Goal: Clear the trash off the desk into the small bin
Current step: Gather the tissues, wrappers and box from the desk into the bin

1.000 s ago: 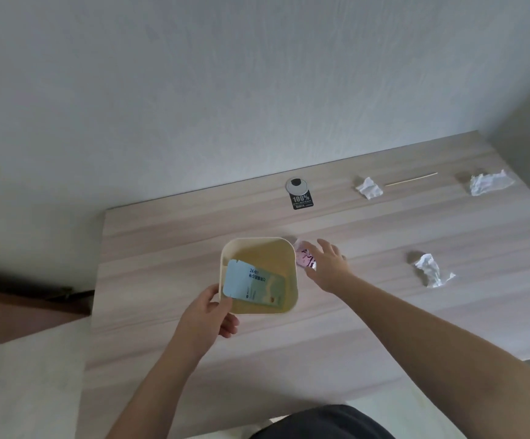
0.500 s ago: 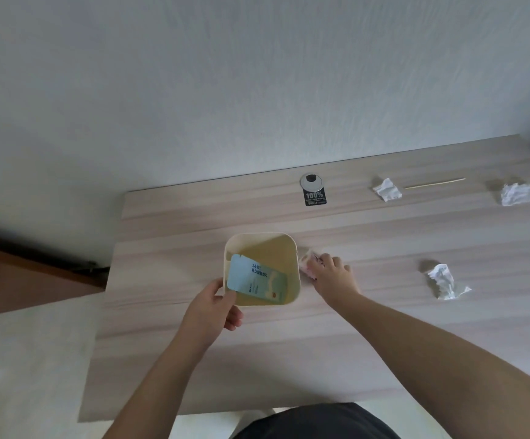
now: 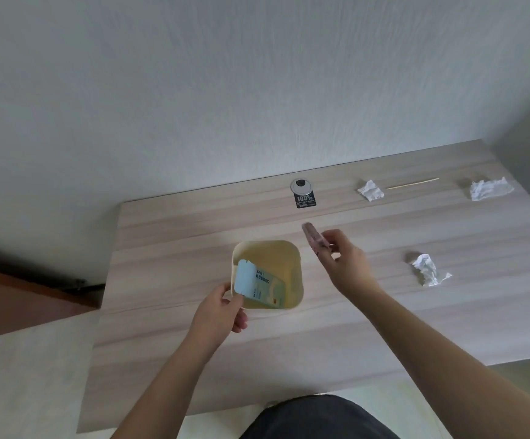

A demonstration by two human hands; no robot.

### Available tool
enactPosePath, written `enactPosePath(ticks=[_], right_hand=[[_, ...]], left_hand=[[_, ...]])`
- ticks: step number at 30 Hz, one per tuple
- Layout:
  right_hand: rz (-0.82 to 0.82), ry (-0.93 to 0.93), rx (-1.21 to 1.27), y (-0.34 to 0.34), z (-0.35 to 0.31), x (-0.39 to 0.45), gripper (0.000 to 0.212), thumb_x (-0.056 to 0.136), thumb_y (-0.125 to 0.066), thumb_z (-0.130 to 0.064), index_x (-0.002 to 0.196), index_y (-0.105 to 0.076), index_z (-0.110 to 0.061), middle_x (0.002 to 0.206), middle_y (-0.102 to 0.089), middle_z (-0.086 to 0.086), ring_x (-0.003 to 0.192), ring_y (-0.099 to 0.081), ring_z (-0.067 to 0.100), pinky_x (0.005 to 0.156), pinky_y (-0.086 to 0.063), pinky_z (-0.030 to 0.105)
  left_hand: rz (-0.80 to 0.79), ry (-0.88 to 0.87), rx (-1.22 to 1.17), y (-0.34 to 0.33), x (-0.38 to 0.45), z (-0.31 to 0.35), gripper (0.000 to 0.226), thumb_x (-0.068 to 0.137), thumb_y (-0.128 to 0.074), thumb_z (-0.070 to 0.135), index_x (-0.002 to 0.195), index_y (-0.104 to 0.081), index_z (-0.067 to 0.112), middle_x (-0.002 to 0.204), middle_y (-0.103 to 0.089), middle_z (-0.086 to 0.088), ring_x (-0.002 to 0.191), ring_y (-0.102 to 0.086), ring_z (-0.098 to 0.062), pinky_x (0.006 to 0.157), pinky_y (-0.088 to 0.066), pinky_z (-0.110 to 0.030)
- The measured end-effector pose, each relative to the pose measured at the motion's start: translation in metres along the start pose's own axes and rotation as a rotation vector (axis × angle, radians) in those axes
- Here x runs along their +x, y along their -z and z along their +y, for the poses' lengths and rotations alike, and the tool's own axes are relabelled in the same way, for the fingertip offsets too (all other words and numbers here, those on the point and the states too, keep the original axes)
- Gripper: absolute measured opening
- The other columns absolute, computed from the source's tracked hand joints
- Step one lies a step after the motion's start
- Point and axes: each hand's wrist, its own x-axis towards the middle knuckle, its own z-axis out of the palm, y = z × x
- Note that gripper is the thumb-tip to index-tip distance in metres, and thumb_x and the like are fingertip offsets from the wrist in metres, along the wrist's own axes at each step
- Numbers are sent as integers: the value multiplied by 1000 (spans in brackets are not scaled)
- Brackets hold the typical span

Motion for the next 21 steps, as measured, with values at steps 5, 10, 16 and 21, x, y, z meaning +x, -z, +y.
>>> enactPosePath(ticks=[5, 10, 16, 21], right_hand=[[-165, 283, -216, 6, -51, -40, 19, 91, -60, -35, 105, -66, -24, 100, -66, -7, 84, -61, 9, 70, -50, 24], [-150, 324, -414, -19, -76, -69, 25, 90, -60, -31, 109, -66, -16, 109, -65, 2, 94, -60, 23, 74, -49, 34], [-13, 312, -450, -23, -83, -106, 26, 90, -60, -27, 112, -65, -13, 117, -61, 4, 104, -56, 26, 84, -47, 39], [59, 261, -467, 0, -70, -131, 23, 92, -60, -26, 110, -66, -13, 114, -64, 2, 102, -58, 24, 81, -49, 35]], left_hand=[[-53, -68, -8, 3, -15, -3, 34, 96, -53, 18, 130, -56, 13, 61, -74, -6, 52, -68, -18, 52, -53, -29], [-106, -124, -26, 14, -40, -11, 30, 98, -54, 25, 127, -56, 19, 65, -76, -7, 54, -70, -18, 51, -53, -26], [-158, -129, -87, 23, -56, -20, 28, 97, -57, 21, 124, -58, 12, 60, -72, -11, 47, -64, -18, 46, -51, -27], [-213, -138, -72, 19, -60, -26, 29, 96, -59, 25, 123, -61, 15, 66, -73, -13, 52, -66, -18, 49, -52, -28]])
